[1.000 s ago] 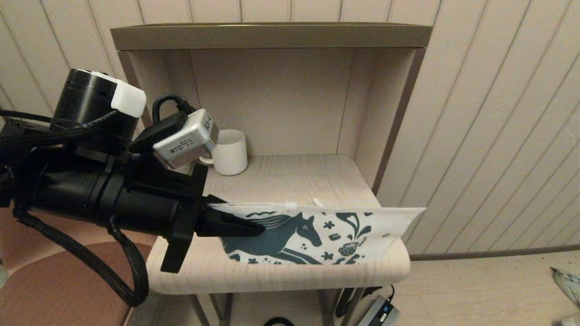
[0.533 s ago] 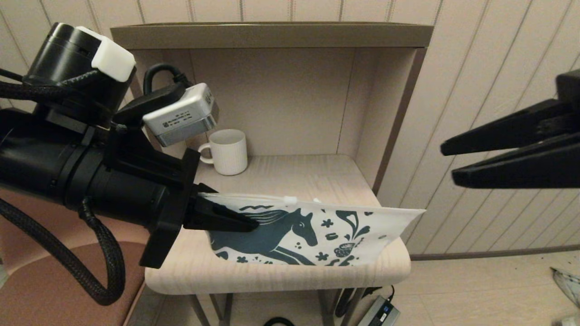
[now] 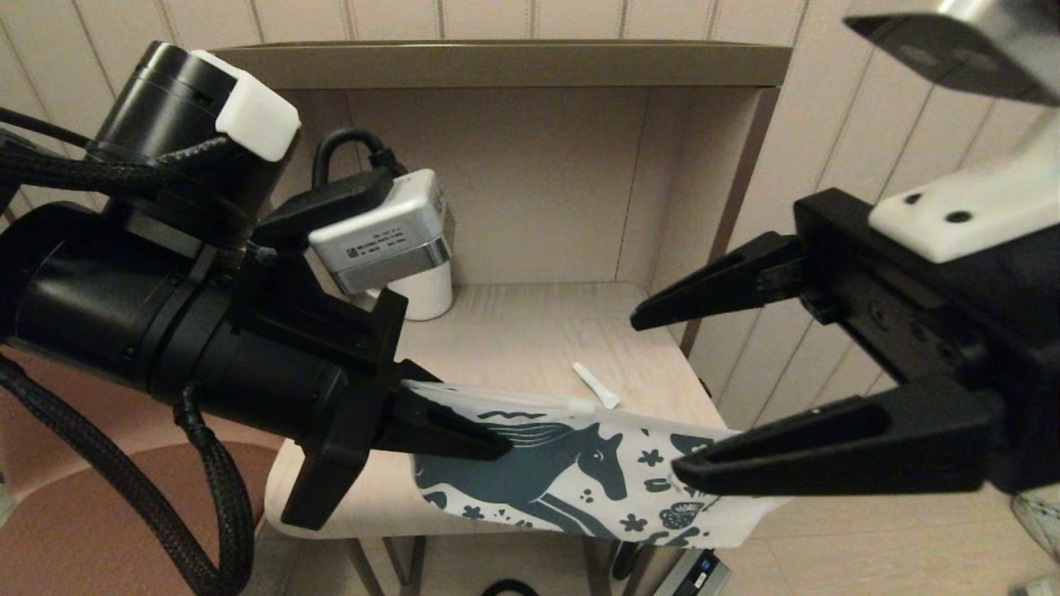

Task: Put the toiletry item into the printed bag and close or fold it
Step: Open the storage bag

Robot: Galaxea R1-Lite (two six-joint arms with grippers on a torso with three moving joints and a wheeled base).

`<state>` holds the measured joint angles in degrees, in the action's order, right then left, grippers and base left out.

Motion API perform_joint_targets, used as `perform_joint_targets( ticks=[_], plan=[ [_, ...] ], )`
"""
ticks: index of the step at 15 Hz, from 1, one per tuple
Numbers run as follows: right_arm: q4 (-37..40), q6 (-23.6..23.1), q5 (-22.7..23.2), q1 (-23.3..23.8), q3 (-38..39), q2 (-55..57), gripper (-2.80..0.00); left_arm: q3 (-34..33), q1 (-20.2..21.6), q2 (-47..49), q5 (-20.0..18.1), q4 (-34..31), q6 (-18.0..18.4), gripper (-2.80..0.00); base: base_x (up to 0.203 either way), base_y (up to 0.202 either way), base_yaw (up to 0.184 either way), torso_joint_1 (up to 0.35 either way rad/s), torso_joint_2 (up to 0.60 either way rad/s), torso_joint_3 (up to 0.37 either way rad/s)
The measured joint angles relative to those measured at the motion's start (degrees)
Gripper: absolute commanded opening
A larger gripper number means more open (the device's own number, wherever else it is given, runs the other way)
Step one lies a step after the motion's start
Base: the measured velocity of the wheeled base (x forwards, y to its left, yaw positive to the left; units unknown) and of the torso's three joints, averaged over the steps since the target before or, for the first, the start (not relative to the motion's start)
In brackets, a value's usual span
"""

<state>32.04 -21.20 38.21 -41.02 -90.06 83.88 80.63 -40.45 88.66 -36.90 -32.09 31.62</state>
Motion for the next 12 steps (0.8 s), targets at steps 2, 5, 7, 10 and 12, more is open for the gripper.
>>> perform_joint_targets(
  ticks=[2, 5, 7, 10, 12],
  plan=[
    [-6.2, -0.7, 2.4, 1.5, 2.9, 1.3, 0.00, 0.6, -0.2, 1.3, 0.2, 0.1, 0.1, -2.80, 0.000, 0.000, 0.000, 0.000, 0.00, 0.000],
    [-8.1, -1.8, 5.4, 4.4, 4.4, 3.4, 0.00, 1.7, -0.3, 2.8, 0.2, 0.0, 0.2, -2.80, 0.000, 0.000, 0.000, 0.000, 0.00, 0.000],
    [-9.4, -2.6, 5.9, 5.4, 5.4, 4.2, 0.00, 3.3, -0.3, 4.0, 0.2, 0.0, 0.2, -2.80, 0.000, 0.000, 0.000, 0.000, 0.00, 0.000],
    [-9.6, -2.8, 6.7, 5.6, 5.8, 5.0, 0.00, 4.4, -0.3, 4.9, 0.1, -0.2, 0.2, -2.80, 0.000, 0.000, 0.000, 0.000, 0.00, 0.000],
    [-9.7, -2.8, 6.9, 5.6, 6.1, 5.5, 0.00, 4.6, -0.1, 4.9, 0.1, -0.4, 0.2, -2.80, 0.000, 0.000, 0.000, 0.000, 0.00, 0.000]
  ],
)
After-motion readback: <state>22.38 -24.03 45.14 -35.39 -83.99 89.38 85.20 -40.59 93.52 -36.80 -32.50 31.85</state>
